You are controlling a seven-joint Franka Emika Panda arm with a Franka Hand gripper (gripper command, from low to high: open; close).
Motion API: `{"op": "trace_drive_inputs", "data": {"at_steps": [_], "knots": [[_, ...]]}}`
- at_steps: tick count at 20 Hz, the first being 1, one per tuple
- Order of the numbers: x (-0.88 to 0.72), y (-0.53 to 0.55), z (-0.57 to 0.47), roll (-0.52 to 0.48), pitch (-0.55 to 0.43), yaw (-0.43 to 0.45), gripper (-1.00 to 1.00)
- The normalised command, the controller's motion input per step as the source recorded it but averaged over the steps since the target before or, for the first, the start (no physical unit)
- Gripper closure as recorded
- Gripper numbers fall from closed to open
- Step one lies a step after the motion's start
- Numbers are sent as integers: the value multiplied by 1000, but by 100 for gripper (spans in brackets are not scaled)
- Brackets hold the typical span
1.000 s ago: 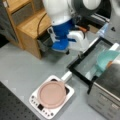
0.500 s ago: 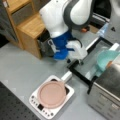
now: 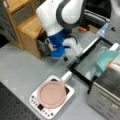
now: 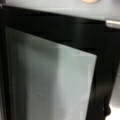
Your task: Open the microwave oven door. Pull out the microwave oven tray. Pick up the bowl. Place the bowl on the microwave tray.
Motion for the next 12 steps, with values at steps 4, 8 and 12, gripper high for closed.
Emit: {"op": "trace_drive_inputs", "data": {"at_steps": [4,8,12], "knots": [[168,-341,71,50,59,244,-100],[271,-95,-149,44,7,179,-100],[320,-5,-210,67,-29,86,-100]]}}
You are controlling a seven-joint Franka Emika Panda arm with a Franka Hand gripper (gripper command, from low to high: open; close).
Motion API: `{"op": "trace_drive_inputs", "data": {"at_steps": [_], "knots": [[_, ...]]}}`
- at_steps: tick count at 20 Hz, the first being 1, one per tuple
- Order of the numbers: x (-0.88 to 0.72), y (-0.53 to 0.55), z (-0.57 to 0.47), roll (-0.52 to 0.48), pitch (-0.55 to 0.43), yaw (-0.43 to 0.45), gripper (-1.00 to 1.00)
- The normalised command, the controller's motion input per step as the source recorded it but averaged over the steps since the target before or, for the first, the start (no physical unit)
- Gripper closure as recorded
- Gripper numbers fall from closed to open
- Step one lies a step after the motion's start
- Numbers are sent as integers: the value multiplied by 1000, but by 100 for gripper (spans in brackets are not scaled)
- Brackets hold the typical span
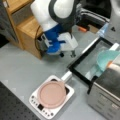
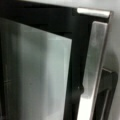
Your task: Open the microwave oven door. Pull out the microwave oven tray. Pick up the bowl. Place the bowl on the microwave tray.
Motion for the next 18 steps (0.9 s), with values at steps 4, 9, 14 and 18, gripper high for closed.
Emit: {"op": "trace_drive_inputs", "data": {"at_steps": [4,9,14,18], "knots": [[267,19,-184,111,-39,31,-100],[190,-28,-118,136,-49,5,-100],[135,-84,-73,140,-60,16,-100],[95,-84,-108,167,-61,15,-100]]}}
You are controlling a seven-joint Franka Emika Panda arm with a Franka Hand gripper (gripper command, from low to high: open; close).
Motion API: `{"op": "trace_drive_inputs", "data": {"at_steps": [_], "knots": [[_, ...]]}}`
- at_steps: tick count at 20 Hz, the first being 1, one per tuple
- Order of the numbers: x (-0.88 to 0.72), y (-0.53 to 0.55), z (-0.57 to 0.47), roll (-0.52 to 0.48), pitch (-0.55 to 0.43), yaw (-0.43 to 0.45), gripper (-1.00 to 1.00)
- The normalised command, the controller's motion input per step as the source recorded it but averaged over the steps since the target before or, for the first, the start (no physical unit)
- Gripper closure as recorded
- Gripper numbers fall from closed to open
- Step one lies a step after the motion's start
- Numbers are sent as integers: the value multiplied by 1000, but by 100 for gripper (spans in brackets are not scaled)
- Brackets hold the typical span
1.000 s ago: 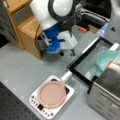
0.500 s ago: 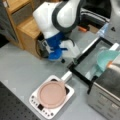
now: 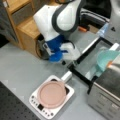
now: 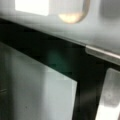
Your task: Open the microwave oven door. Pull out the microwave oven tray. Pick up the bowl. Place the bowl on the microwave tray.
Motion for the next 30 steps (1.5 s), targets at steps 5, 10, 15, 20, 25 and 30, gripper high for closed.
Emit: {"op": "trace_drive_inputs", "data": {"at_steps": [5,10,15,20,25,30], "knots": [[66,-38,-154,189,-67,-33,-100],[35,5,-140,192,-72,-63,-100],[6,40,-110,189,-63,-70,-100],[-32,71,-112,199,-60,-88,-100],[-65,79,-84,192,-58,-107,-100],[-104,105,-66,174,-55,-117,-100]]}}
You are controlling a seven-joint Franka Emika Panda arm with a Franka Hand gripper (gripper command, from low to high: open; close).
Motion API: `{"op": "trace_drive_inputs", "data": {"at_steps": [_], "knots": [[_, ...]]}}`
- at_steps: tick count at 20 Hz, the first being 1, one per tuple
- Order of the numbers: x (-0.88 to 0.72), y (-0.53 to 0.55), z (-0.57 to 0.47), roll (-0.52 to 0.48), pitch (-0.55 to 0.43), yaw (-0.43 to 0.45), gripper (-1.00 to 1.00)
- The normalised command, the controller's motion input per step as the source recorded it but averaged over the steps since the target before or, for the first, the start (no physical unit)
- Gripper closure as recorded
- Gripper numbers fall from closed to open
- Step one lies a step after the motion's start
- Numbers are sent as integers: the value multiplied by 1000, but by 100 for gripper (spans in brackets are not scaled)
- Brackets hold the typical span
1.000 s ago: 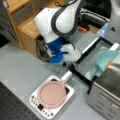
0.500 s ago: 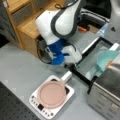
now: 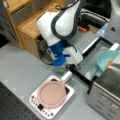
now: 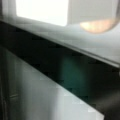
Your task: Open the microwave oven door. Pull out the microwave oven tray. Pick up the bowl. Place the bowl on the microwave tray.
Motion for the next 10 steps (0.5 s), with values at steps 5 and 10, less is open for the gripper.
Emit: {"op": "trace_drive_inputs", "data": {"at_steps": [5,10], "knots": [[-159,188,-2,160,-33,-171,-100],[-178,247,78,129,-8,-234,-100]]}}
